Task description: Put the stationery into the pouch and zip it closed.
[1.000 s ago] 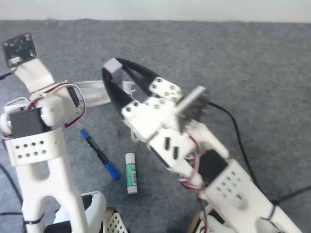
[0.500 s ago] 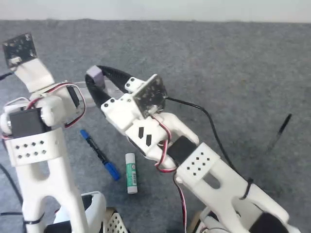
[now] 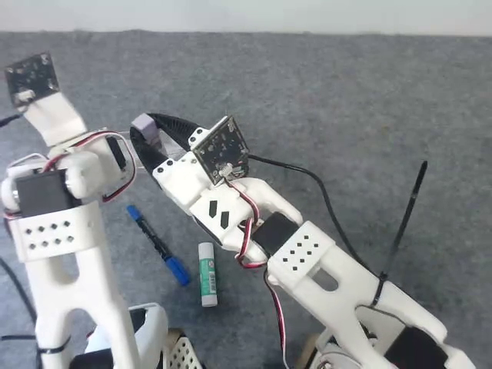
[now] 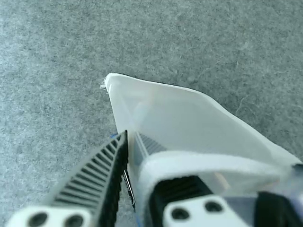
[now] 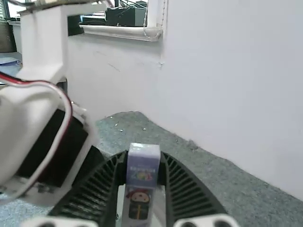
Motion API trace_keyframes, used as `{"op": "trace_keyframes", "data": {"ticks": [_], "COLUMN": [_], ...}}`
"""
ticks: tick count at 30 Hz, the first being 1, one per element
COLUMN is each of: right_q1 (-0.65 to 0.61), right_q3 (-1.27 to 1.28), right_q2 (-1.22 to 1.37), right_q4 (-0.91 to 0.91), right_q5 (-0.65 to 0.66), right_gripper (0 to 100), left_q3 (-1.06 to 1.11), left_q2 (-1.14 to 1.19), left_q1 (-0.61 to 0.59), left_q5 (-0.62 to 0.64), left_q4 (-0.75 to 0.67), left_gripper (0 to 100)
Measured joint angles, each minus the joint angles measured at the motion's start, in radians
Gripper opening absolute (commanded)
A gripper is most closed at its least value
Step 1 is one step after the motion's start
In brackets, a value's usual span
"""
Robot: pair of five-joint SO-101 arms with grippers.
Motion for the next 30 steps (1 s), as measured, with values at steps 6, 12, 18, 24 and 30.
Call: {"op": "trace_keyframes", "data": {"ticks": [6,12,18,24,30], "right_q1": [0.006,0.006,0.012,0.012,0.011], "right_q3": [0.058,0.123,0.112,0.107,0.107], "right_q2": [0.005,-0.012,-0.015,-0.023,-0.118], "right_q4": [-0.094,-0.126,-0.031,0.081,0.244], "right_q5": [-0.002,-0.002,0.003,0.161,0.176], "right_gripper": [0.6,0.6,0.6,0.6,0.6], "left_q3": [0.009,0.021,0.021,0.023,0.023], "left_q2": [0.0,0.0,0.0,0.0,0.0], "left_q1": [0.0,0.003,-0.028,-0.029,-0.029], "left_q5": [0.0,0.0,0.0,0.0,0.0], "left_q4": [0.0,0.0,0.0,0.002,0.002], "left_gripper": [1,1,1,1,1]}}
